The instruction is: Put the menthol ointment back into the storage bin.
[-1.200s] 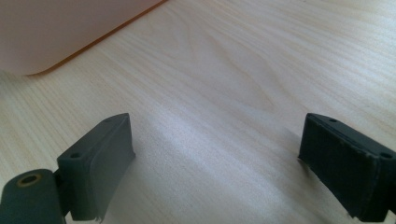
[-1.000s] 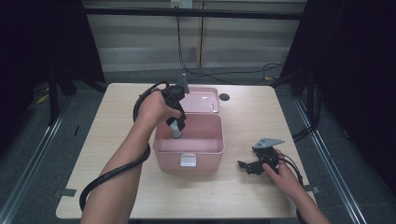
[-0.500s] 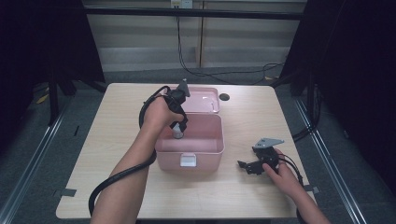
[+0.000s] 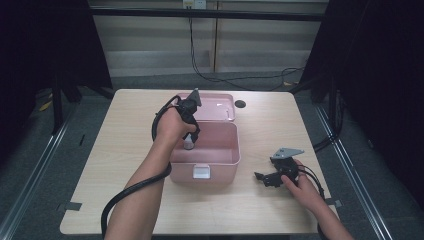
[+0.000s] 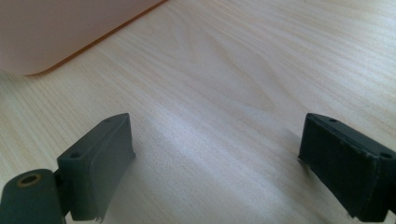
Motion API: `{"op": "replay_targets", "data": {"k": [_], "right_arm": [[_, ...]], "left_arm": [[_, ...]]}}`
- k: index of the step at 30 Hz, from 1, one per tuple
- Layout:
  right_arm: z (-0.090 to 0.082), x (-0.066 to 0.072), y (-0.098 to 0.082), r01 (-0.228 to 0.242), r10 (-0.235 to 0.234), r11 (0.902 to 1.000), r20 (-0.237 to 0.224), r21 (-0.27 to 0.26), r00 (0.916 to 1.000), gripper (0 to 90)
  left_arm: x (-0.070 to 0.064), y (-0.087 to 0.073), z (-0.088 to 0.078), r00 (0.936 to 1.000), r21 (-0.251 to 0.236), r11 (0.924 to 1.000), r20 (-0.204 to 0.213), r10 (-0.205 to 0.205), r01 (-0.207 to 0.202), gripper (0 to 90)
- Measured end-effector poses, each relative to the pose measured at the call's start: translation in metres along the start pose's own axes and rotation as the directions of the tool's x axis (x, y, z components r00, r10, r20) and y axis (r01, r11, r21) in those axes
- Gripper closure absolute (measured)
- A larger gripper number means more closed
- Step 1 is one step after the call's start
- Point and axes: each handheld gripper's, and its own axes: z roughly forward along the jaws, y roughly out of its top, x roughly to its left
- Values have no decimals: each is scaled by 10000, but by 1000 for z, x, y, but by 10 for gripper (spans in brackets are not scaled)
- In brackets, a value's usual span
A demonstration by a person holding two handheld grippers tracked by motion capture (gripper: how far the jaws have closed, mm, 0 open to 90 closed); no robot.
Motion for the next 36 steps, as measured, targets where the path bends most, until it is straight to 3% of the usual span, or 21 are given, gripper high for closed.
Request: {"op": "replay_targets", "data": {"k": [6, 11, 17, 18, 28, 36], "right_arm": [[0, 0, 0, 3, -3, 10000, -2, -2, 10000, 92], [0, 0, 0, 4, -4, 10000, -4, 19, 10000, 92], [0, 0, 0, 5, -5, 10000, -4, 19, 10000, 92], [0, 0, 0, -5, 5, 10000, -7, 27, 10000, 92], [0, 0, 0, 3, -3, 10000, -1, 20, 10000, 92], [0, 0, 0, -2, 2, 10000, 0, -2, 10000, 92]], "left_arm": [[-1, 2, 4, 10000, -78, 9999, 19, -86, 86, 500], [-5, 5, 9, 9992, -5, 9993, -118, -375, 375, 500], [-8, 7, 13, 9988, -34, 9993, -316, -384, 383, 500], [-9, 7, 14, 9978, -41, 9984, -338, -571, 570, 500], [-9, 7, 25, 9956, 96, 9976, -639, -682, 690, 500], [-9, 5, 35, 9948, -51, 9968, -636, -797, 795, 499]]}}
